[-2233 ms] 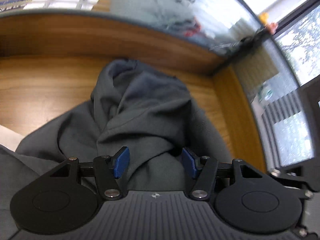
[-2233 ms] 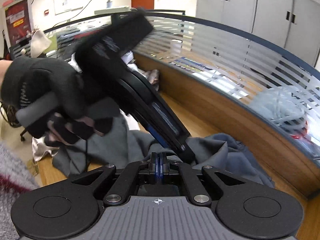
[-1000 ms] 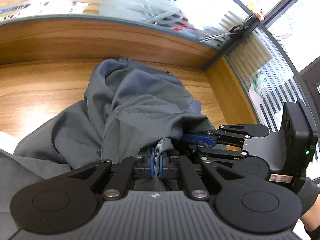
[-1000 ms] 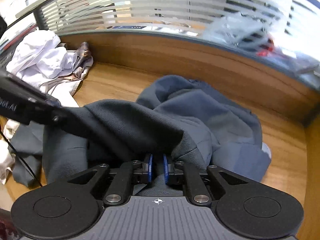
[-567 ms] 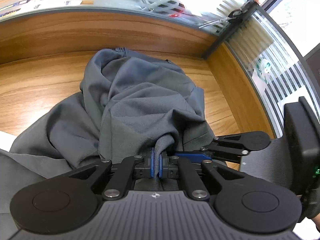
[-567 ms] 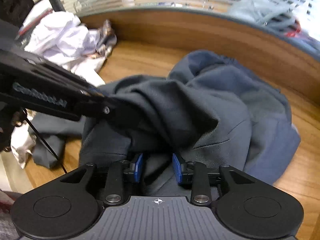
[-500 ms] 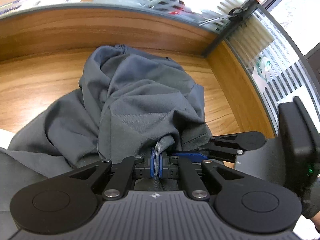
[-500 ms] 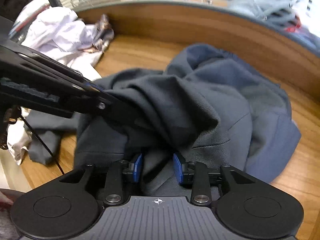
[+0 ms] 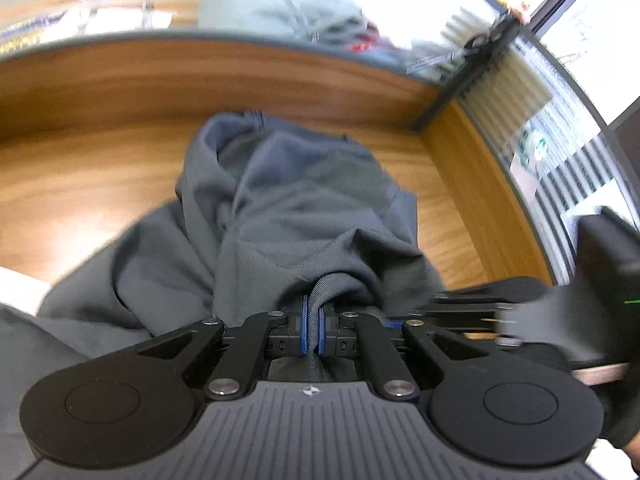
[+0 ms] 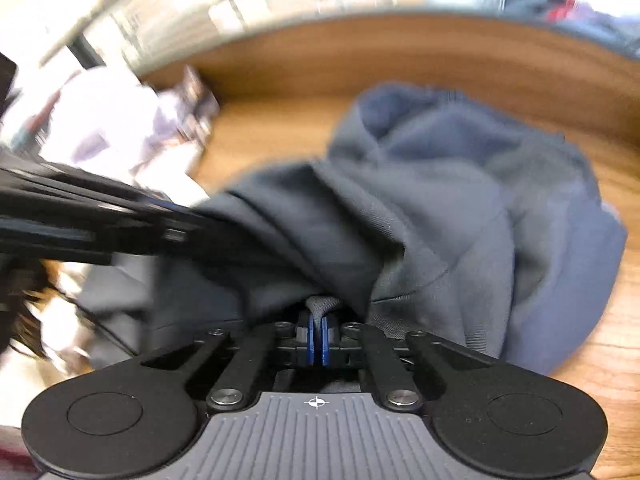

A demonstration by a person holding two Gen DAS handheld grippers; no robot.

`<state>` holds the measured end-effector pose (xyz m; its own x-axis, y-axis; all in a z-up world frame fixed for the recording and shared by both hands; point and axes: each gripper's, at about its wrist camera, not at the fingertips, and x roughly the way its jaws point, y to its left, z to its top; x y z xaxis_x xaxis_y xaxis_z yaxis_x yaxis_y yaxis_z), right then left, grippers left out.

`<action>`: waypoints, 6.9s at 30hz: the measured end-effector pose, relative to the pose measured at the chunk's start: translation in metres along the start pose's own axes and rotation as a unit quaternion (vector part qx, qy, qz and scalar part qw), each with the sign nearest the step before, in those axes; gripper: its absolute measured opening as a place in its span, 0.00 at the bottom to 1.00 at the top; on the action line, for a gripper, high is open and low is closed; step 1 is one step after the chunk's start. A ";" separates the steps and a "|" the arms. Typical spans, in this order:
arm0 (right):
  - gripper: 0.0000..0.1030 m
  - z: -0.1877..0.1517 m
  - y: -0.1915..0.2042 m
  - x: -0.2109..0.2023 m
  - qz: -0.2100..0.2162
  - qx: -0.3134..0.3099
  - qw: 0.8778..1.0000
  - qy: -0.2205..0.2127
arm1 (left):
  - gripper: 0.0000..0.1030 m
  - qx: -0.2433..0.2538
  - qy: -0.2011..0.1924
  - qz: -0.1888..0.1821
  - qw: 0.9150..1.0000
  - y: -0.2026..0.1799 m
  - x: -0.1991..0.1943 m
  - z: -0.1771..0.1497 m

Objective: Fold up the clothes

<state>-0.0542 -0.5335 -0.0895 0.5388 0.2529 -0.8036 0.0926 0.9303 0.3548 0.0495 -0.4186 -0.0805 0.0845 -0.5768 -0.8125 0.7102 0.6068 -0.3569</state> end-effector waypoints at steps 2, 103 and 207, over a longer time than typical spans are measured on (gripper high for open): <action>0.06 0.008 0.006 -0.031 0.016 0.000 0.999 -0.031 | 0.07 0.000 -0.014 -0.003 1.000 0.000 -0.009 0.009; 0.34 -0.030 -0.101 -0.102 -0.091 -0.007 0.993 -0.072 | 0.02 -0.023 -0.099 -0.047 0.994 0.027 -0.077 0.031; 0.05 0.067 -0.047 0.016 -0.083 0.005 0.994 -0.068 | 0.02 -0.094 -0.192 -0.220 0.952 0.092 -0.200 -0.071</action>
<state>0.0063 -0.5909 -0.0869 0.6240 0.0578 -0.7793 0.1972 0.9533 0.2286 0.0488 -0.2089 0.0163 0.0821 -0.9335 -0.3490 0.6017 0.3255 -0.7294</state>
